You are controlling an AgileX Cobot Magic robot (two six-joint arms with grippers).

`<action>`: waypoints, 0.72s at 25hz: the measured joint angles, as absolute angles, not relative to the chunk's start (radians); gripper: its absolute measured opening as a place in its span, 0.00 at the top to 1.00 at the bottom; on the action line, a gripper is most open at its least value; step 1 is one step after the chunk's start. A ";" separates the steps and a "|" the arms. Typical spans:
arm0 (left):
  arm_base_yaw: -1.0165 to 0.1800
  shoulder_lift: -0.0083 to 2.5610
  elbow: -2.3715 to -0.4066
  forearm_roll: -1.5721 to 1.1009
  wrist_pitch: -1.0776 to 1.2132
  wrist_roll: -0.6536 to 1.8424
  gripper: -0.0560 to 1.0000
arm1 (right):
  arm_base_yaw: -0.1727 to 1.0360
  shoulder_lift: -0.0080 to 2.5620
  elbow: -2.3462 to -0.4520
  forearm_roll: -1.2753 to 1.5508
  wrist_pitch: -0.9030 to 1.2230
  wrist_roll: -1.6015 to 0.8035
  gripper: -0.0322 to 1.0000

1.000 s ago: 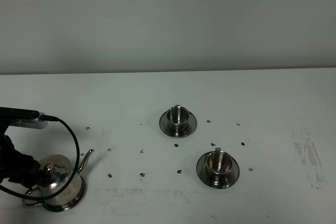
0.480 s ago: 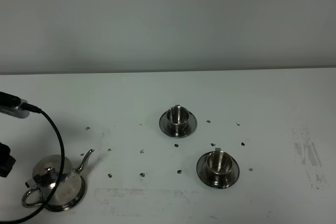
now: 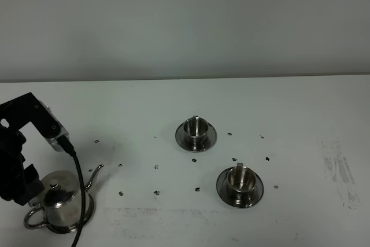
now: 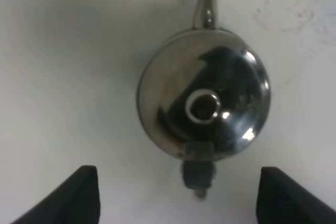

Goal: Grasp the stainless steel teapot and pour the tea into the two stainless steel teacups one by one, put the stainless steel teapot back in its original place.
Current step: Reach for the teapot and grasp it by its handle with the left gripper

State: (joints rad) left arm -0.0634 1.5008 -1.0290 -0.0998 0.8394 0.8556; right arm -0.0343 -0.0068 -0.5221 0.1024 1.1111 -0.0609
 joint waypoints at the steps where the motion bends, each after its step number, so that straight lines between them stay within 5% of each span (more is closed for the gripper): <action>1: -0.065 1.501 -1.029 -0.094 0.855 0.840 0.37 | -0.034 -0.007 -0.522 0.102 1.111 -0.061 0.74; 10: -0.065 1.501 -0.960 -0.025 0.887 0.795 0.49 | -0.034 -0.007 -0.522 0.102 1.111 -0.060 0.74; 18: -0.065 1.514 -0.924 -0.022 0.762 0.795 0.50 | -0.034 -0.007 -0.522 0.102 1.111 -0.060 0.74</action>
State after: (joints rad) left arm -0.0653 1.5137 -0.9244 -0.0224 0.7620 0.7946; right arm -0.0343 -0.0068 -0.5221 0.1024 1.1111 -0.0599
